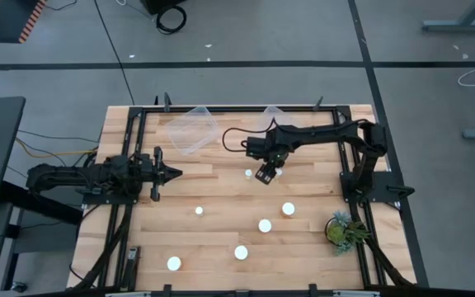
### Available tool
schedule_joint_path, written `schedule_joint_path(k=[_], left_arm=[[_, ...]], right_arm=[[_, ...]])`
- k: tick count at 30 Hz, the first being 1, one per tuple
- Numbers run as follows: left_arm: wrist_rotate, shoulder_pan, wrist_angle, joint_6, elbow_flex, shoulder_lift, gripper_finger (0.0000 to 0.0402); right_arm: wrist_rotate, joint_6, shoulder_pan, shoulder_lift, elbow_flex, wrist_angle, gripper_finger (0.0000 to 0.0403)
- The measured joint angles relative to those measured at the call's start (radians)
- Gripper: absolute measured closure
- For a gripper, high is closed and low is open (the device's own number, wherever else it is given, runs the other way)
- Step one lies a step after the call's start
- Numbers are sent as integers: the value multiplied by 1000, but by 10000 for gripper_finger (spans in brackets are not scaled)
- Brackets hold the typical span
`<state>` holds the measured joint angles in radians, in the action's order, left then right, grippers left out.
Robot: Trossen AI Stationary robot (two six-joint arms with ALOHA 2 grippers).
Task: Pick and place medicine bottles into bin by pill shape (circle, oval)
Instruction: Put the small yellow pill bottle into the right transparent bin
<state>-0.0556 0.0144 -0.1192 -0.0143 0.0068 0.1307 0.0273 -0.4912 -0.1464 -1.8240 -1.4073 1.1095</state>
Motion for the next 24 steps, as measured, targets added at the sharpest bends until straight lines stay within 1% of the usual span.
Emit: schedule_joint_path(k=[5, 9, 13, 17, 24], left_arm=[[0, 0, 0, 0, 0, 0, 376], [0, 0, 0, 0, 0, 0, 371], [0, 0, 0, 0, 0, 0, 366], [0, 0, 0, 0, 0, 0, 369], [0, 0, 0, 0, 0, 0, 375]], right_arm=[[0, -22, -1, 0, 31, -1, 145], [0, -31, -1, 0, 63, -7, 139], [-8, -44, -1, 0, 102, -19, 139], [-10, -58, -1, 0, 132, -55, 140], [-40, -60, -1, 0, 196, -149, 166]])
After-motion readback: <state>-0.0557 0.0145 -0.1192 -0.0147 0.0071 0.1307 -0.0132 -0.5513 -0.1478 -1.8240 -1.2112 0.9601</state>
